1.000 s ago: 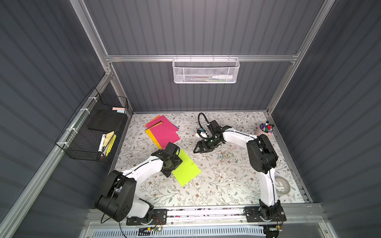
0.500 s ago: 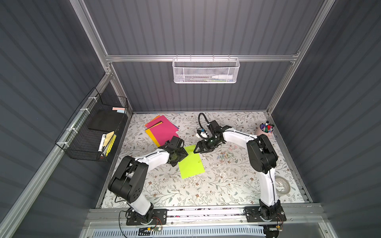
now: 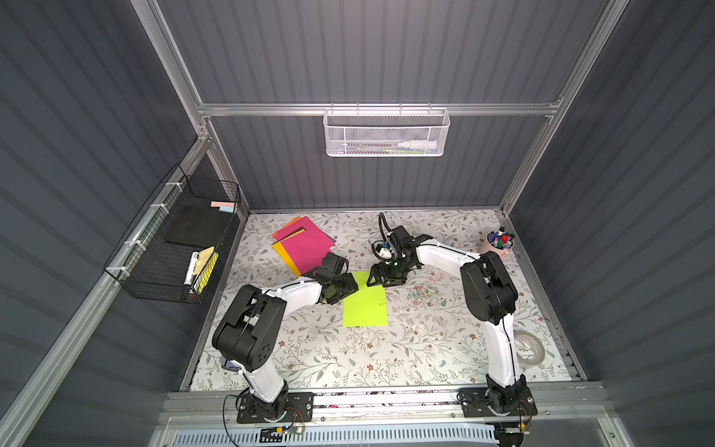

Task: Unclip the paperclips from the documents
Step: Move the document to the center of the board, then pick up the document from the center of the board.

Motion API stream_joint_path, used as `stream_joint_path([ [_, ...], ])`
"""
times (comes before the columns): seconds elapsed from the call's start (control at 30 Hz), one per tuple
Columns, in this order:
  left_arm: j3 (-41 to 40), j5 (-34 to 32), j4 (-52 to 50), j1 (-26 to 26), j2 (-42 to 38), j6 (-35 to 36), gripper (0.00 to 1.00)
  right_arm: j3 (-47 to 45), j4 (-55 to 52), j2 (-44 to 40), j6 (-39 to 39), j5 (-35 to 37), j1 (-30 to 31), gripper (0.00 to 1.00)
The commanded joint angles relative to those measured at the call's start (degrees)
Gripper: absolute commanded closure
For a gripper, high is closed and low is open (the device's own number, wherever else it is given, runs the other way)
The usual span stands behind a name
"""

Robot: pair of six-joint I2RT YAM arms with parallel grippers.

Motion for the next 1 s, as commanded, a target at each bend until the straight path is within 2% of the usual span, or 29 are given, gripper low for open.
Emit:
stream_joint_path([
  [0.0, -4.4, 3.4, -4.8, -0.5, 4.1, 1.8, 0.34, 1.6, -3.6, 2.1, 2.8, 4.8, 0.1, 0.19],
  [0.13, -6.2, 4.7, -3.7, -0.5, 4.2, 2.0, 0.37, 0.2, -4.1, 1.5, 4.3, 8.7, -0.1, 0.18],
  [0.3, -7.2, 5.0, -3.6, -0.5, 3.9, 2.3, 0.37, -2.6, -1.4, -2.7, 5.5, 9.0, -0.6, 0.17],
  [0.57, -7.0, 6.2, -2.8, -0.5, 5.1, 3.7, 0.38, -4.5, -1.4, -3.3, 6.6, 8.3, -1.5, 0.17],
  [0.67, -7.1, 6.5, -2.6, -0.6, 4.3, 4.2, 0.39, -7.2, 0.9, -6.4, 7.5, 10.7, -1.7, 0.16],
  [0.8, -6.6, 7.0, -2.8, -0.6, 5.2, 5.3, 0.42, -5.0, -2.4, -3.0, 7.0, 9.4, -2.2, 0.16],
  [0.97, -5.9, 7.2, -3.7, -1.3, 7.0, 6.4, 0.46, -3.9, -1.1, 0.1, 8.9, 7.0, -2.0, 0.17],
])
